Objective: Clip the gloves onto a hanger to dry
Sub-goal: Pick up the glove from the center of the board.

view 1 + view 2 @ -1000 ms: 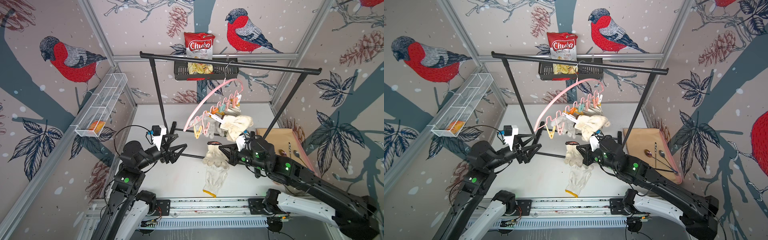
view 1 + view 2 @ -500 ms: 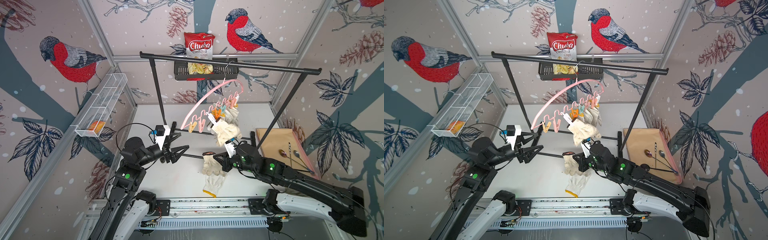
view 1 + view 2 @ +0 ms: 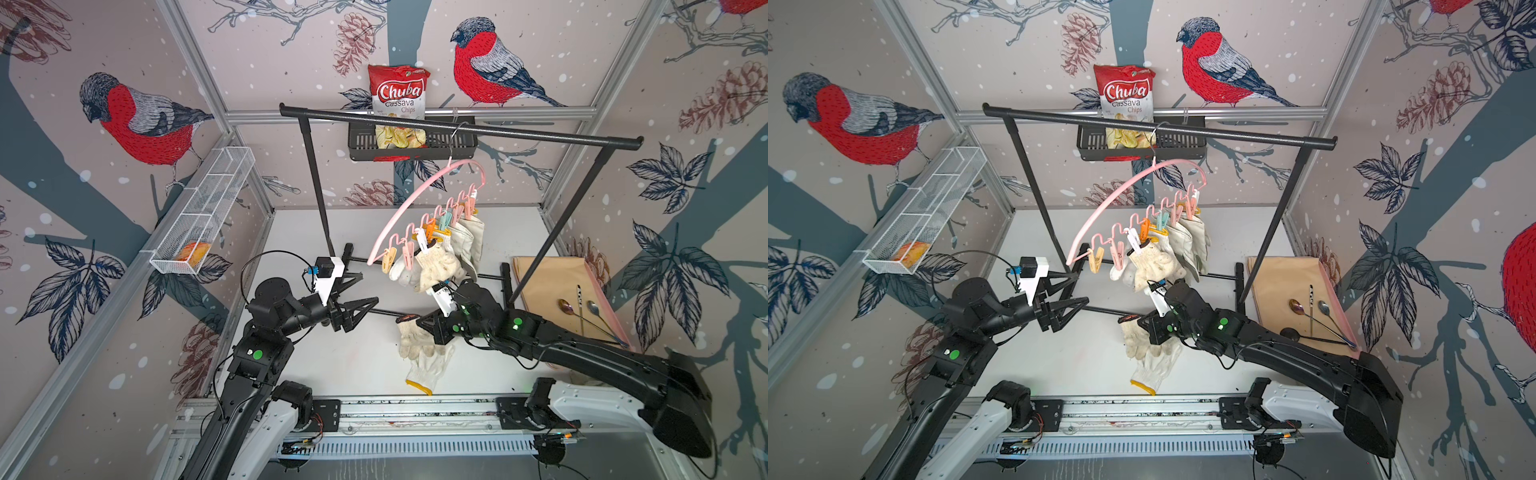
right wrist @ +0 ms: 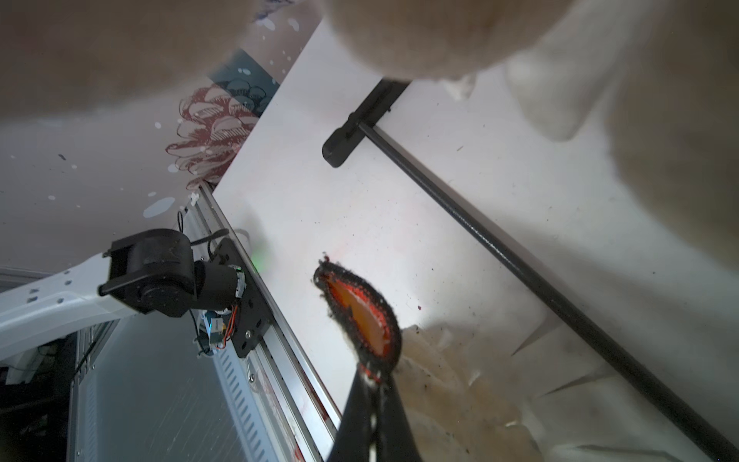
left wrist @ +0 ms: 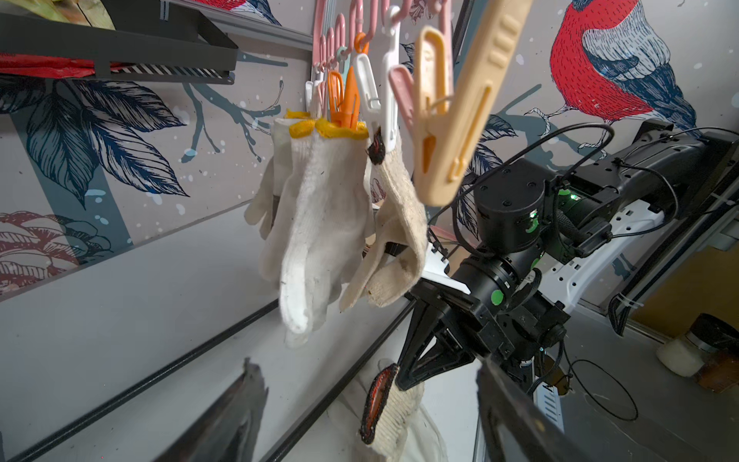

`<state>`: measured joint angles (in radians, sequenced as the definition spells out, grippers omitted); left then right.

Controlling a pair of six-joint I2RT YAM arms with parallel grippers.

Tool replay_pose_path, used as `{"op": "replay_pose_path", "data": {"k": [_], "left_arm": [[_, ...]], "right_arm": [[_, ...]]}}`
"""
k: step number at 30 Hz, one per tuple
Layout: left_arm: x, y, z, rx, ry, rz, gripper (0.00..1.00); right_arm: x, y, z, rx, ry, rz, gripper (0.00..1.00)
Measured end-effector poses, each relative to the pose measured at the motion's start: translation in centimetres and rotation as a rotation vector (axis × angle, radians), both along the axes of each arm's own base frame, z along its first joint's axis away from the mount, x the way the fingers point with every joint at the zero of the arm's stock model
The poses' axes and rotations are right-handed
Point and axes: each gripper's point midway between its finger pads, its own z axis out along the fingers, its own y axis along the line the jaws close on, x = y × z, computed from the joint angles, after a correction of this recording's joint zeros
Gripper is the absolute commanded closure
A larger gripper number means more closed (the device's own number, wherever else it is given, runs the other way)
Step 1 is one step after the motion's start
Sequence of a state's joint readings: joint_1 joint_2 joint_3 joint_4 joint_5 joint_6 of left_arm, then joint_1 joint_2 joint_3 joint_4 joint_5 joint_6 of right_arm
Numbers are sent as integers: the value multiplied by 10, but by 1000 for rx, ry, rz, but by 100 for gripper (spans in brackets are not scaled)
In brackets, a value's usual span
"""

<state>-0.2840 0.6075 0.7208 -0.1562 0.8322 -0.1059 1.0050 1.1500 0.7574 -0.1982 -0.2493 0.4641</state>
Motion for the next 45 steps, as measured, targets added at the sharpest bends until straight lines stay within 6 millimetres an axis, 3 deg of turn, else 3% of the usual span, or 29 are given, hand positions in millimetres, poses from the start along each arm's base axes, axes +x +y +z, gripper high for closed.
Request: {"op": "replay_pose_path", "data": {"k": [7, 13, 18, 21, 24, 32, 38, 45], "left_arm": [[2, 3, -4, 7, 8, 28, 18], [5, 8, -3, 7, -12, 77, 18], [4, 12, 0, -4, -26, 105, 18], [4, 12, 2, -11, -25, 107, 18], [5, 11, 6, -16, -27, 99, 18], [2, 2, 24, -5, -62, 19, 19], [-5, -3, 25, 27, -93, -30, 18], [-20, -19, 21, 15, -86, -118, 18]], "right_arm": [[-24, 28, -18, -106, 46, 235, 100], [-50, 45, -5, -144, -2, 425, 100], [-58, 37, 40, -72, -107, 435, 100], [-60, 18, 72, 14, -185, 386, 100], [-61, -5, 88, 76, -223, 308, 100], [-31, -44, 150, 237, -338, 44, 100], [-14, -37, 188, 308, -383, -24, 100], [-5, -21, 197, 332, -398, -25, 100]]}}
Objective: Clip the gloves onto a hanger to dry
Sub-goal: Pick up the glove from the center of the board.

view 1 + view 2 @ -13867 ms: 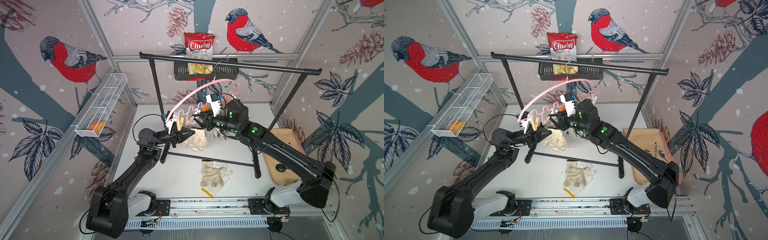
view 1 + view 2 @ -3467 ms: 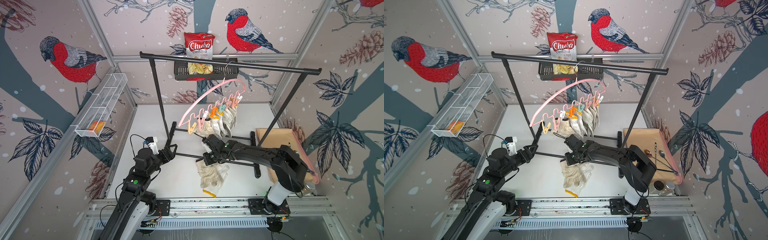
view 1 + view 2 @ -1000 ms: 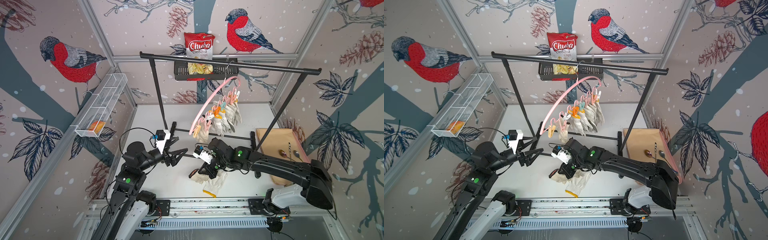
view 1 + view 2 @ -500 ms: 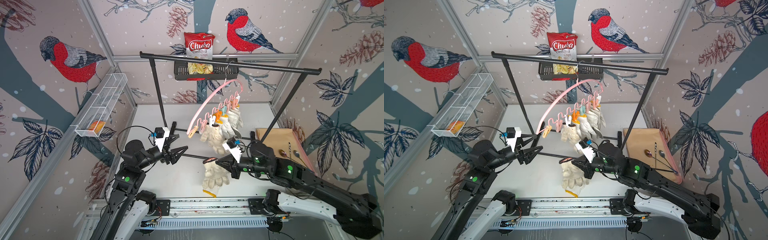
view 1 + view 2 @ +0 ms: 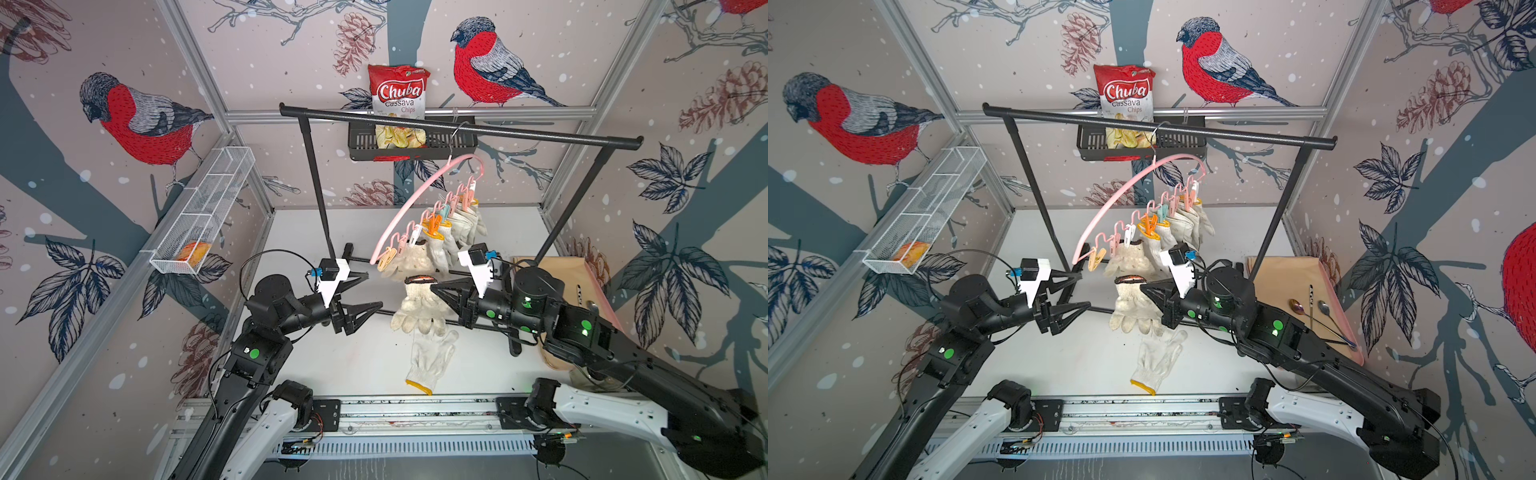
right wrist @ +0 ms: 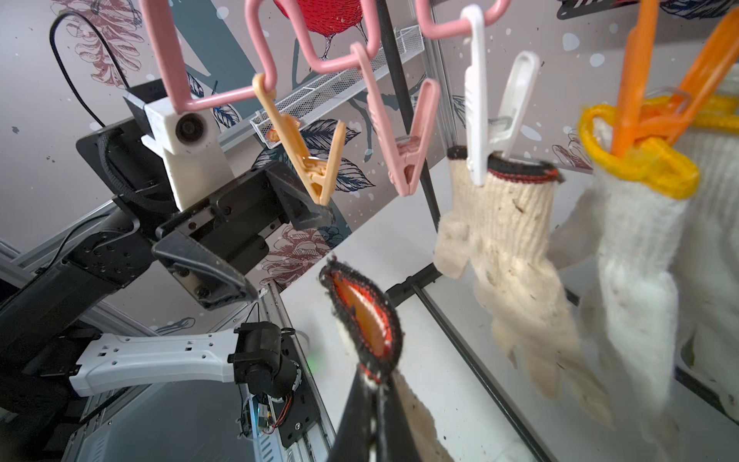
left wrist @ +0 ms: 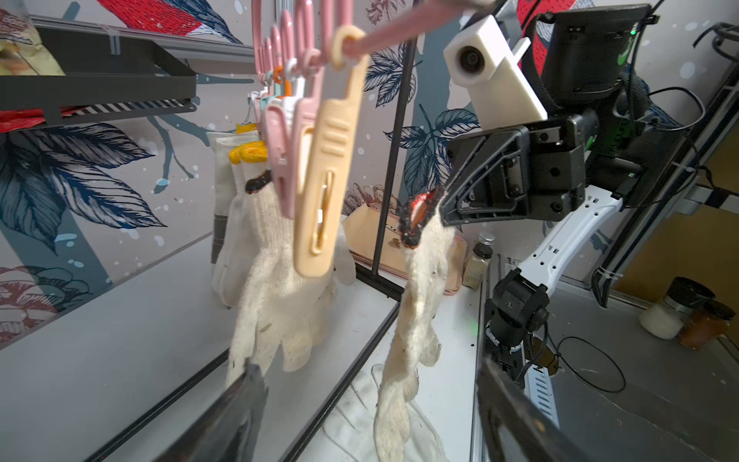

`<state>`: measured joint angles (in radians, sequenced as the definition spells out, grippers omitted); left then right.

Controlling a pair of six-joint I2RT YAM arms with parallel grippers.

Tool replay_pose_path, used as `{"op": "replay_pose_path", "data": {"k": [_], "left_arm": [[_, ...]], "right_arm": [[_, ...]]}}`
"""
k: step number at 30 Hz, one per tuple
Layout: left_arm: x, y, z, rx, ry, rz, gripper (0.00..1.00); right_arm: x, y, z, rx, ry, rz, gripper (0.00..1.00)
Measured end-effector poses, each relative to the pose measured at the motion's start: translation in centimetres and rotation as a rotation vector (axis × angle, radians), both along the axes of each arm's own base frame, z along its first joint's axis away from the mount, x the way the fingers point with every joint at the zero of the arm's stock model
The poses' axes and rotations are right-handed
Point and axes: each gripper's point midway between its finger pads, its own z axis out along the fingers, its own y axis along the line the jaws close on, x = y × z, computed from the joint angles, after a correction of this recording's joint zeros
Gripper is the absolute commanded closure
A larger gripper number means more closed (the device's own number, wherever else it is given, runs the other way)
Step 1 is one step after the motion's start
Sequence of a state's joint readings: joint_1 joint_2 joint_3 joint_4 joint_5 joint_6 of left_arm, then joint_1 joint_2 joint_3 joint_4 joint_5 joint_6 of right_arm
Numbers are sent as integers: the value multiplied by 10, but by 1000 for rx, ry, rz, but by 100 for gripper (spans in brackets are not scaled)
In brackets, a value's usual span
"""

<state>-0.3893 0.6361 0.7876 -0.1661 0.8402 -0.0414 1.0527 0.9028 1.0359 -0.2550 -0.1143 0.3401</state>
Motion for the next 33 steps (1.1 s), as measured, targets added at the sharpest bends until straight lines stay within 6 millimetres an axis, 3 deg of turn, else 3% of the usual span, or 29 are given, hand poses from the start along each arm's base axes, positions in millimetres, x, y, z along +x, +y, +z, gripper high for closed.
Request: {"op": "replay_pose_path", "data": {"k": [7, 13, 22, 27, 30, 33], "left_arm": [[-17, -25, -9, -18, 37, -92, 19], [-11, -30, -17, -53, 45, -30, 24], [-3, -32, 0, -135, 25, -13, 47], [-5, -35, 2, -153, 49, -29, 71], [-6, -36, 2, -158, 51, -38, 79], [-7, -36, 0, -165, 65, -39, 96]], "right_arm": [[-5, 16, 4, 44, 11, 39, 100], [-18, 31, -2, 48, 29, 99, 100], [-23, 37, -6, 56, 37, 122, 100], [-22, 40, -8, 54, 39, 123, 100], [-21, 41, -6, 63, 34, 123, 100], [-21, 41, -6, 66, 32, 121, 100]]}}
